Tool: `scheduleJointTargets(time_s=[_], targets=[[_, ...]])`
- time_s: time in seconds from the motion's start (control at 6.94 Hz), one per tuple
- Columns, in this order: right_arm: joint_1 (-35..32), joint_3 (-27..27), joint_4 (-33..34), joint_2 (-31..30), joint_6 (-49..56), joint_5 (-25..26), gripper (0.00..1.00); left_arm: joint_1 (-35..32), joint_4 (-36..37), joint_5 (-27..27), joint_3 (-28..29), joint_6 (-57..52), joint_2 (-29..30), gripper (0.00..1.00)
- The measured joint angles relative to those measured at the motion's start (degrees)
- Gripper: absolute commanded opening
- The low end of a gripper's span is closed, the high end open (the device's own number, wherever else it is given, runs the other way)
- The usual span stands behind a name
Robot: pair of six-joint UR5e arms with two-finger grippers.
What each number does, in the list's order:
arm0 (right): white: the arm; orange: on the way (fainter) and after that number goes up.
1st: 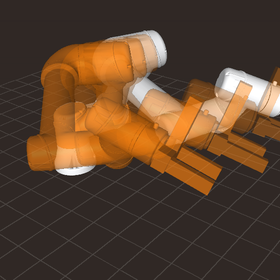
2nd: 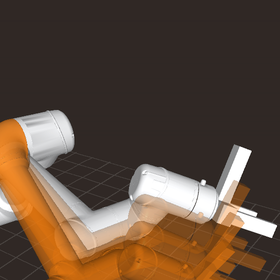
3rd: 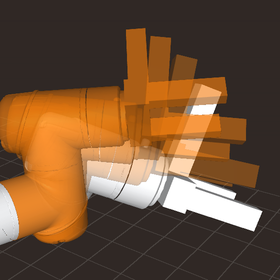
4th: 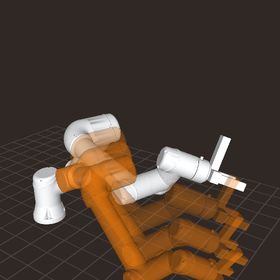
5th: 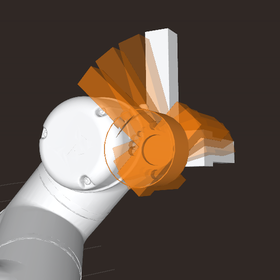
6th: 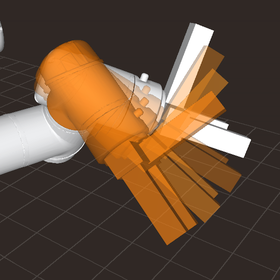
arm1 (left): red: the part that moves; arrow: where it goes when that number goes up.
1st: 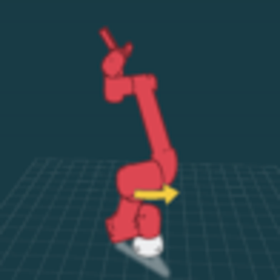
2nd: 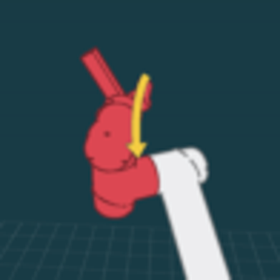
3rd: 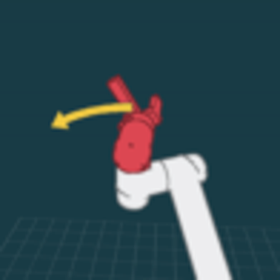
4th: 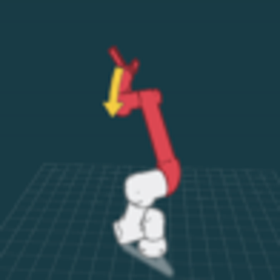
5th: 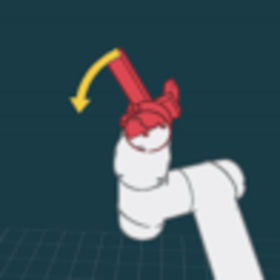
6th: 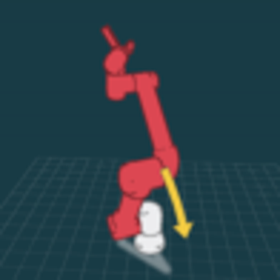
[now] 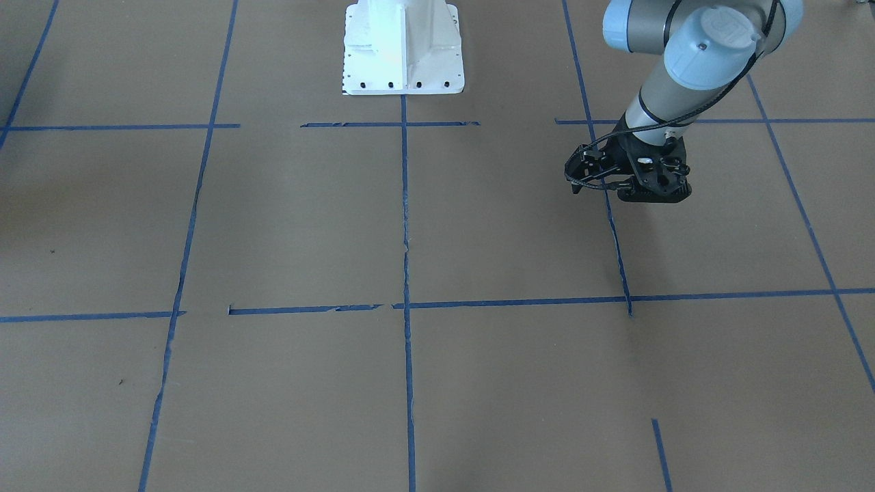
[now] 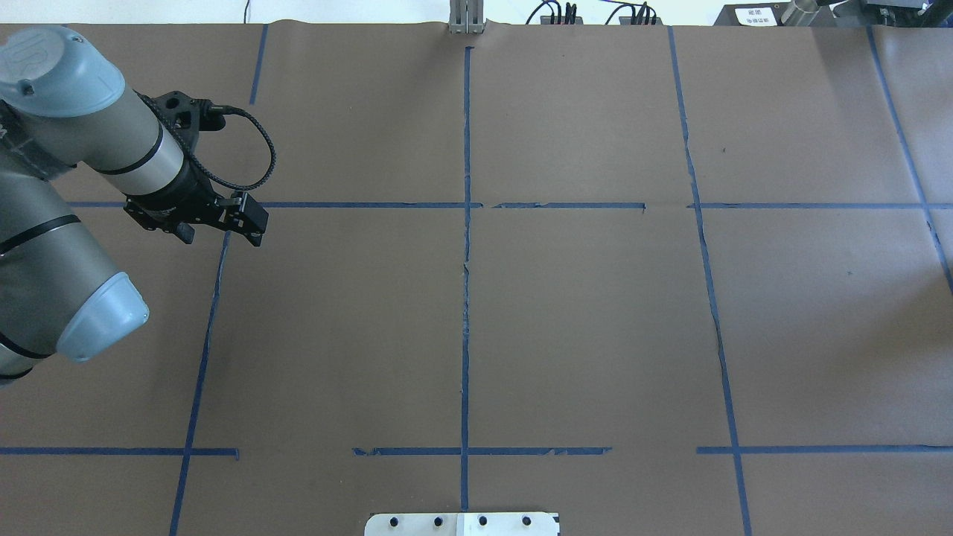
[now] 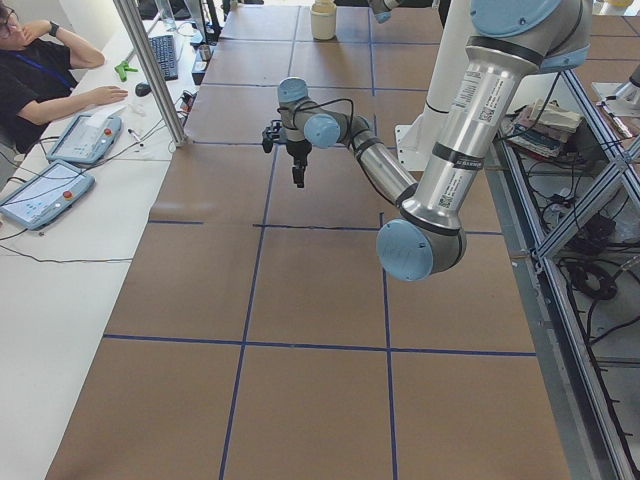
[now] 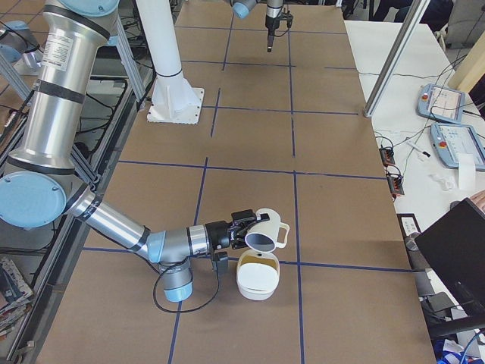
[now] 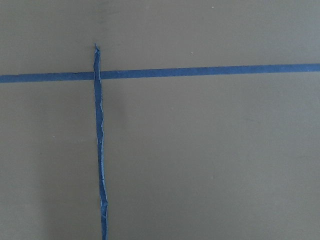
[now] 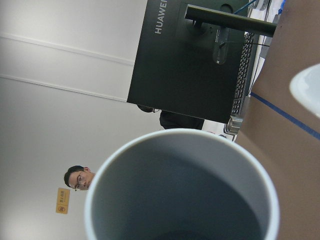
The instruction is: Left arm hands cup to right arm to dump lemon
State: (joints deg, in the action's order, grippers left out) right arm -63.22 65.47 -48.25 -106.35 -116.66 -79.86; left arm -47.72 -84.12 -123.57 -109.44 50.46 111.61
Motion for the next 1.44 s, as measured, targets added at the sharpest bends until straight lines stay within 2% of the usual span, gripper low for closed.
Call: scheduleJointTargets(time_s=[0.14, 0.29, 0.43, 0.58, 0.72, 0.86, 1.01, 1.15, 1.44], targets=[[-0.03, 0.47, 1.11, -0.52, 5.74, -1.04, 0.16, 0.0, 0.01, 0.0, -0.09, 0.04, -0.04, 1.0], [-0.05, 0.78, 2.09, -0.86, 11.16, -1.97, 0.06, 0.0, 0.01, 0.0, -0.2, 0.06, -0.07, 1.0], [-0.13, 1.66, 3.23, -1.18, 15.5, -3.14, 0.03, -0.01, 0.08, 0.0, -0.4, 0.07, -0.1, 1.0], [-0.34, 4.1, 5.37, -1.92, 19.45, -4.94, 0.03, -0.05, 0.19, 0.0, -0.63, 0.07, -0.19, 1.0], [-0.8, 9.13, 9.68, -3.44, 23.46, -7.14, 0.03, -0.08, 0.24, 0.0, -0.89, 0.07, -0.27, 1.0], [-2.27, 16.29, 16.53, -5.17, 28.27, -10.84, 0.04, -0.08, 0.24, 0.0, -1.22, 0.05, -0.34, 1.0], [-5.11, 23.41, 24.96, -6.08, 33.7, -16.33, 0.15, -0.05, 0.21, -0.06, -1.53, -0.02, -0.28, 1.0], [-7.52, 29.34, 33.48, -6.07, 39.3, -21.08, 0.19, 0.02, 0.18, -0.24, -1.79, -0.12, -0.12, 1.0], [-7.46, 33.87, 44.5, -2.9, 51.13, -25.14, 0.16, 0.21, 0.09, -0.51, -2.11, -0.24, 0.53, 1.0]])
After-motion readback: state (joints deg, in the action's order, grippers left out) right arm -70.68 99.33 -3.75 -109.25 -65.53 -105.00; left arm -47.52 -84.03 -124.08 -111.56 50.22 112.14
